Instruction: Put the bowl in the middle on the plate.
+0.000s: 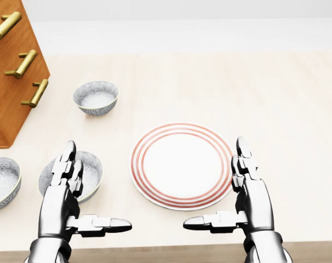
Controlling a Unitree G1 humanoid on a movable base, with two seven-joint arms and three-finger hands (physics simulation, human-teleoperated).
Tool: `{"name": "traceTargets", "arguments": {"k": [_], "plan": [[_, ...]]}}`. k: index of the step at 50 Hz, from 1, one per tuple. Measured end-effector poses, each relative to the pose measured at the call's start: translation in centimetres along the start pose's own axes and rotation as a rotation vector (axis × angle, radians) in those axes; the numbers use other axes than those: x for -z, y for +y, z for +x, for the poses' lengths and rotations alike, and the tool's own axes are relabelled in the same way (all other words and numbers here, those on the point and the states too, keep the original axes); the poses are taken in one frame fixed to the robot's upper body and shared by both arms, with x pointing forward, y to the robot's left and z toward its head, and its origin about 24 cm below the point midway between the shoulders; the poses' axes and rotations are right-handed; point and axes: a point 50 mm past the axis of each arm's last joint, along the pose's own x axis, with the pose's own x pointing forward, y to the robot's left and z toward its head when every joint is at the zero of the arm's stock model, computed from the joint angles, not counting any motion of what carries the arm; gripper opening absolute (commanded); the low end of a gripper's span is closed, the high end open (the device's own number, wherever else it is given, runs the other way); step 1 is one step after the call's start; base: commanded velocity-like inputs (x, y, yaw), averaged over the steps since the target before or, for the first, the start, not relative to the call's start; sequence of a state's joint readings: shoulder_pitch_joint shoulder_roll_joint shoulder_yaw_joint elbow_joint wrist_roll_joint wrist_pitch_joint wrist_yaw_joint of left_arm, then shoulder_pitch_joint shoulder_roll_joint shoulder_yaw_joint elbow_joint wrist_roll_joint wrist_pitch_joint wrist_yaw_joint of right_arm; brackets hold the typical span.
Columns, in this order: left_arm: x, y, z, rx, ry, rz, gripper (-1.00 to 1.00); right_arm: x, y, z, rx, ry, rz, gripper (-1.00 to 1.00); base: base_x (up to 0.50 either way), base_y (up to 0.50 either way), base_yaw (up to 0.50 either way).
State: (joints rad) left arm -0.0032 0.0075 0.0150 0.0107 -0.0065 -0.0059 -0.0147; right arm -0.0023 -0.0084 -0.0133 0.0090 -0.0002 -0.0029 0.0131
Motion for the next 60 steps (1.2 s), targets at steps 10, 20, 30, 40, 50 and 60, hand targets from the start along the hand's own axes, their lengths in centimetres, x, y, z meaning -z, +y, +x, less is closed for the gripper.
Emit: {"name": "traceTargets", "arguments": {"k": [10,20,30,40,50,60], "plan": [[0.0,0.4,0.0,0.002,0.002,0.006,1.0,0.2,-0.3,0.0,-0.006,0.005,-0.016,1.0,0.0,0.0,0.0],[0.0,0.6,0.0,0.0,0.002,0.01,1.0,0.2,-0.3,-0.1,-0.015,0.003,-0.033,1.0,0.0,0.0,0.0],[-0.7,1.0,0.0,0.002,-0.003,0.02,1.0,-0.7,-0.5,-0.2,-0.007,-0.017,-0.093,1.0,0.0,0.0,0.0],[-4.7,2.2,-0.7,0.057,-0.133,0.123,1.0,-4.0,-1.2,-0.6,-0.049,-0.103,-0.252,1.0,0.0,0.0,0.0],[-8.2,3.1,-2.0,0.127,-0.258,0.262,1.0,-6.9,-1.3,-1.8,-0.131,-0.197,-0.403,1.0,0.0,0.0,0.0],[-9.7,4.2,-3.1,0.173,-0.283,0.389,1.0,-9.3,-1.3,-3.3,-0.236,-0.254,-0.567,1.0,0.0,0.0,0.0]]}}
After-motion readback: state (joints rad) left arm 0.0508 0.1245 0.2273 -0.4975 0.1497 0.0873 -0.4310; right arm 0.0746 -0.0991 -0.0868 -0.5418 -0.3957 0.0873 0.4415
